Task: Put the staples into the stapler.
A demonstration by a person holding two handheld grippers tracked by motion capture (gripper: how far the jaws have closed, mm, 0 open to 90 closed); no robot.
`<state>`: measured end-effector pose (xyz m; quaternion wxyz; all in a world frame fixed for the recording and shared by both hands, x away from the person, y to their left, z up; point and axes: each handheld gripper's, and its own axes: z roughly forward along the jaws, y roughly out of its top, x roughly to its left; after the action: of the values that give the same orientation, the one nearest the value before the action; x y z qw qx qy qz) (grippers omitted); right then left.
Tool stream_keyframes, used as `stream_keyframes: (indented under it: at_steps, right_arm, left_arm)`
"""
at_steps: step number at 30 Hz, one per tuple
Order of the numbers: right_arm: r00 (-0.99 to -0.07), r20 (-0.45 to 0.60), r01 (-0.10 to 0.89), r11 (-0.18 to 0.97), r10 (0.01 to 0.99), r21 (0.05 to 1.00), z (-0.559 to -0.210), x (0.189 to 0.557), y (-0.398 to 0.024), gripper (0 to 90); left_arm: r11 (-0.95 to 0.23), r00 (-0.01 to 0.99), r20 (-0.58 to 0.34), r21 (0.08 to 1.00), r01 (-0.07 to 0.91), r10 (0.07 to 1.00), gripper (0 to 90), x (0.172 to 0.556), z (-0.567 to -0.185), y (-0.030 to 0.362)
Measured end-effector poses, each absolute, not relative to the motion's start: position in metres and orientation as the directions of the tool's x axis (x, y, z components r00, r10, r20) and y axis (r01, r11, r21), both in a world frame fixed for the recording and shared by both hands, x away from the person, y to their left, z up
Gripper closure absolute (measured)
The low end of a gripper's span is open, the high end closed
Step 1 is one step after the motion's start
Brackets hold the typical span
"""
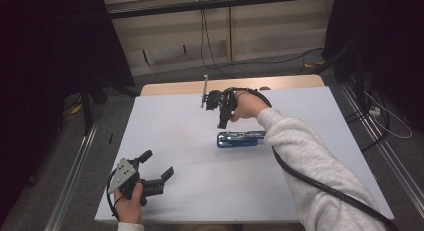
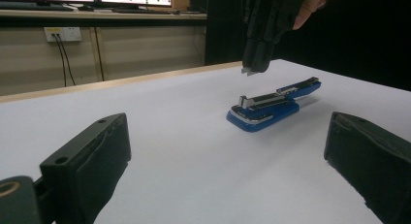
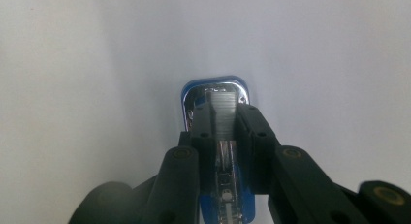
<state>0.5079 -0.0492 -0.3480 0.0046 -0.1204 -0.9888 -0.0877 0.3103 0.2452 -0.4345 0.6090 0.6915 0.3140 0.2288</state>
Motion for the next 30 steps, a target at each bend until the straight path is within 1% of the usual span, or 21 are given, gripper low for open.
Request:
stream_keyframes:
  at_steps: [9,30]
  right_arm:
    - [-0.969,0.036,0.246,0.955,0.243,0.167,-0.356,0.507,-0.051,79.2]
    - [-0.977,0.036,0.214,0.964,0.211,0.159,-0.373,0.505,-0.053,79.2]
  left_arm:
    - [-0.057,0.696,-0.069,0.986,0.156,0.715,2.9,0.310,-0.434,0.245]
    - [-0.059,0.697,-0.068,0.986,0.157,0.714,2.9,0.310,-0.435,0.245]
